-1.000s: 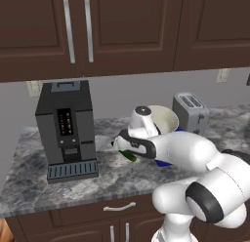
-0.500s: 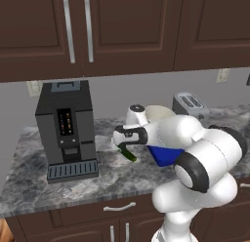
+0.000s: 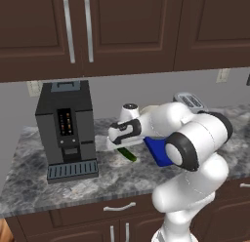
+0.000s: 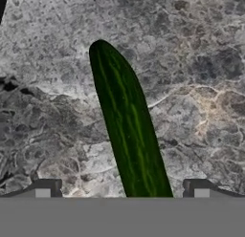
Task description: Place the two vegetables and bowl onto the tray for setting up a vegetable dip station.
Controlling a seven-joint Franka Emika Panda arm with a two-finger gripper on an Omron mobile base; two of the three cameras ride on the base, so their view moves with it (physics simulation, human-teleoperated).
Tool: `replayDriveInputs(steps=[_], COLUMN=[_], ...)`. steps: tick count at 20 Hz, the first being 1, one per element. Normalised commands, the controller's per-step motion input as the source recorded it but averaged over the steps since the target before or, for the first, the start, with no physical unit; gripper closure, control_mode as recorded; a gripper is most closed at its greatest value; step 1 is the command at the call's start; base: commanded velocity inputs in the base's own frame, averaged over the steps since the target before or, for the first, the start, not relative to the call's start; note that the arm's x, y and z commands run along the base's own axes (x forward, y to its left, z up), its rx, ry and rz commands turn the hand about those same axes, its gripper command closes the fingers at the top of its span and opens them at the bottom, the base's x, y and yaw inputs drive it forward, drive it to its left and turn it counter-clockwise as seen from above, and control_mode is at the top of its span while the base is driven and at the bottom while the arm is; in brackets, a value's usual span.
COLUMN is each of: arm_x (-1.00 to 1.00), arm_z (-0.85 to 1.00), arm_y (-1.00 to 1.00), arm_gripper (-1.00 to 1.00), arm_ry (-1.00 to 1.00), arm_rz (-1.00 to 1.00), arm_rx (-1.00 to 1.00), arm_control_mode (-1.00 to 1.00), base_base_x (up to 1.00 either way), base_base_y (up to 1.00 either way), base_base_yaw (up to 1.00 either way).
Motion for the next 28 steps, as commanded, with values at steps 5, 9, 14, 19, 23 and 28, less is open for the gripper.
replayDriveInputs(steps=[5,9,14,19,23,28], arm_x=[0.07,0.10,0.12,0.04,-0.12,-0.27], arm_z=[-0.25,-0.24,-0.21,-0.11,0.00,0.05], arm_y=[0.04,0.01,0.00,0.00,0.00,0.00], arm_gripper=[-1.00,-1.00,1.00,1.00,1.00,1.00], arm_ry=[0.01,0.00,0.00,0.00,0.01,0.00], arm_rz=[0.00,0.00,0.00,0.00,0.00,0.00], arm_rx=[-0.02,-0.03,-0.02,-0.01,0.00,0.00], arm_control_mode=[-1.00,-1.00,-1.00,-1.00,-1.00,-1.00], base_base_x=[0.00,0.00,0.00,0.00,0.00,0.00], base_base_y=[0.00,0.00,0.00,0.00,0.00,0.00], base_base_yaw=[0.00,0.00,0.00,0.00,0.00,0.00])
